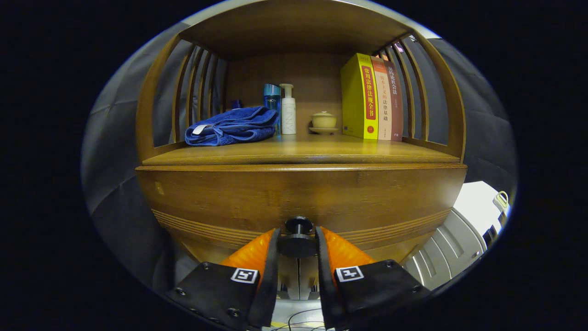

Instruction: Pull open the drawer, take out the items inside it, and place them on the countertop above the cabinet.

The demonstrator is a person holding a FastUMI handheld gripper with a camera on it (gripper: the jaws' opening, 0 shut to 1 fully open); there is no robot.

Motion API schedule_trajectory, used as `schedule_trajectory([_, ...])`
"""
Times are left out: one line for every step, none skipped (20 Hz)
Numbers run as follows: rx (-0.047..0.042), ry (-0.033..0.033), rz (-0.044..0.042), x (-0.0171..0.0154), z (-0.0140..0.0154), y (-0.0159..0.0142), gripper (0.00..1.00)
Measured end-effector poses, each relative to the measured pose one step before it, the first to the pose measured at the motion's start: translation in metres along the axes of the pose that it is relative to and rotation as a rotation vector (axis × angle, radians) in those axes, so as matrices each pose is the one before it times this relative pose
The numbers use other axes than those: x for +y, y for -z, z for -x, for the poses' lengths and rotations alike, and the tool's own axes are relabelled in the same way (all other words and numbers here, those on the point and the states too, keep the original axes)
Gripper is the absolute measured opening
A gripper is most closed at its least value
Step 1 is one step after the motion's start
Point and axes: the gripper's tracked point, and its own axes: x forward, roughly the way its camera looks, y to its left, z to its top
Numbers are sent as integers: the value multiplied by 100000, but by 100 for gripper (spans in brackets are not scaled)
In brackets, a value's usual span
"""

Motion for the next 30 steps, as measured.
schedule_trajectory([-33, -5, -523, -19, 296, 105, 46])
schedule_trajectory([45, 86, -728, 2, 542, 188, 46])
schedule_trajectory([-44, 40, -717, -3, 544, 153, 46])
schedule_trajectory([313, 39, -569, 112, 617, 228, 46])
schedule_trajectory([417, 127, -309, 0, 747, 291, 46])
schedule_trajectory([325, 51, 97, 63, 774, 270, 46])
schedule_trajectory([615, -9, -223, 22, 811, 272, 45])
schedule_trajectory([522, -57, -736, -33, 912, 310, 45])
schedule_trajectory([337, 21, -795, -30, 813, 322, 46])
schedule_trajectory([384, -168, -392, -9, 818, 260, 46])
schedule_trajectory([470, -32, -31, 115, 678, 243, 46])
schedule_trajectory([639, 69, 275, -37, 723, 318, 46])
schedule_trajectory([569, -47, 217, 79, 625, 262, 46])
schedule_trajectory([435, 25, -391, 150, 651, 277, 46])
schedule_trajectory([106, 85, -285, -37, 531, 170, 45])
schedule_trajectory([122, 11, -10, -22, 497, 155, 45])
schedule_trajectory([-56, 54, 128, 4, 378, 172, 45])
schedule_trajectory([584, -160, 410, 31, 321, 259, 45])
schedule_trajectory([459, -106, -384, 33, 280, 220, 45])
schedule_trajectory([517, -137, -81, 10, 330, 216, 45])
schedule_trajectory([818, 38, -447, -21, 447, 397, 45])
schedule_trajectory([916, -87, -163, 19, 275, 441, 45])
schedule_trajectory([961, -173, -247, 9, 300, 463, 45])
schedule_trajectory([152, -208, 1, 52, 389, 222, 45])
schedule_trajectory([410, -75, -144, 63, 243, 2, 46])
schedule_trajectory([1210, -345, 259, 33, 375, 394, 45])
schedule_trajectory([-255, -60, -800, -41, 375, 98, 45])
schedule_trajectory([899, -15, 223, -10, 555, 489, 45])
schedule_trajectory([-425, 65, 536, -97, 259, 148, 45])
schedule_trajectory([614, -2, 395, -163, 223, 168, 45])
